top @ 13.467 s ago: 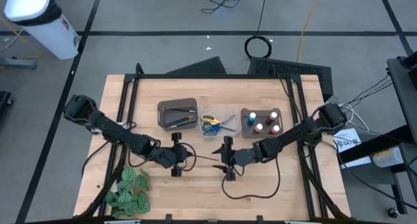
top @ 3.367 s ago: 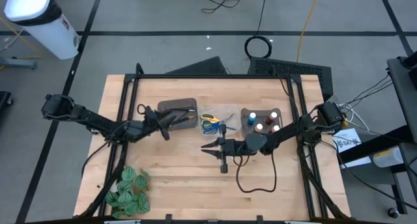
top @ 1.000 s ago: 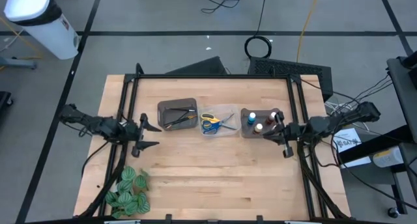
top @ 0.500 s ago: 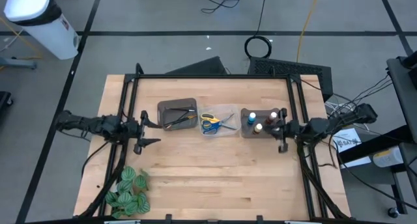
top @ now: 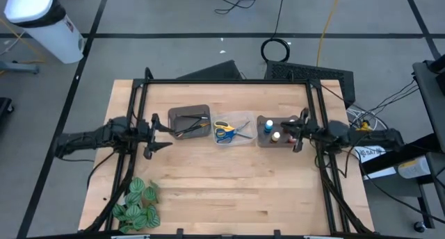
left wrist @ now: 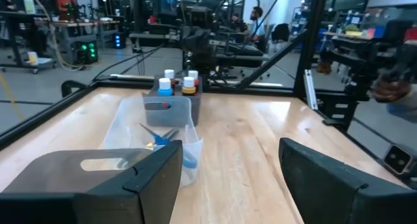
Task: Pick & Place Paint Supplies
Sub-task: Return to Home Position
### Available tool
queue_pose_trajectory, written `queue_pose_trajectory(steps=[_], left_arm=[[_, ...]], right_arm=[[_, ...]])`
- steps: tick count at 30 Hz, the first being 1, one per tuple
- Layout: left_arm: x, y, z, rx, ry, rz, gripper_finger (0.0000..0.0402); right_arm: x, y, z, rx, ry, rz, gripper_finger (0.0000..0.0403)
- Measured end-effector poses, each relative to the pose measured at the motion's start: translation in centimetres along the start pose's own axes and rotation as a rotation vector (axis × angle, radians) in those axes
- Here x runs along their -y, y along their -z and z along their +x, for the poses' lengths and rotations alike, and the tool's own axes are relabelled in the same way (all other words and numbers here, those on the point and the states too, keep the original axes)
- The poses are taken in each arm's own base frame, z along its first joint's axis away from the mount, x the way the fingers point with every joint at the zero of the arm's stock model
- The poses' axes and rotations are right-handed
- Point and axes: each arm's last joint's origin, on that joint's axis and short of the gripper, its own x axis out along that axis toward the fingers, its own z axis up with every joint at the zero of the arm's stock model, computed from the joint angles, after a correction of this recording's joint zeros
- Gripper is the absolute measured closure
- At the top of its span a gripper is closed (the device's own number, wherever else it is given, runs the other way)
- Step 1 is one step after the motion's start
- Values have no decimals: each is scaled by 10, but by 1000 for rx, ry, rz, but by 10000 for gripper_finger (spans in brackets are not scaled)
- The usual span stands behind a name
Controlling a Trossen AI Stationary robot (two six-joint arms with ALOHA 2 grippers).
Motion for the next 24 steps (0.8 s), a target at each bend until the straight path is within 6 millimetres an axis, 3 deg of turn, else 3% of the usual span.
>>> queue_pose_trajectory(steps=[7, 24], left_arm=[[-3, -1, -1, 5, -7, -3, 135], [-4, -1, -1, 15, -26, 19, 135]], right_arm=[[6, 9, 4, -91, -185, -44, 385], [6, 16, 8, -167, -173, 3, 385]])
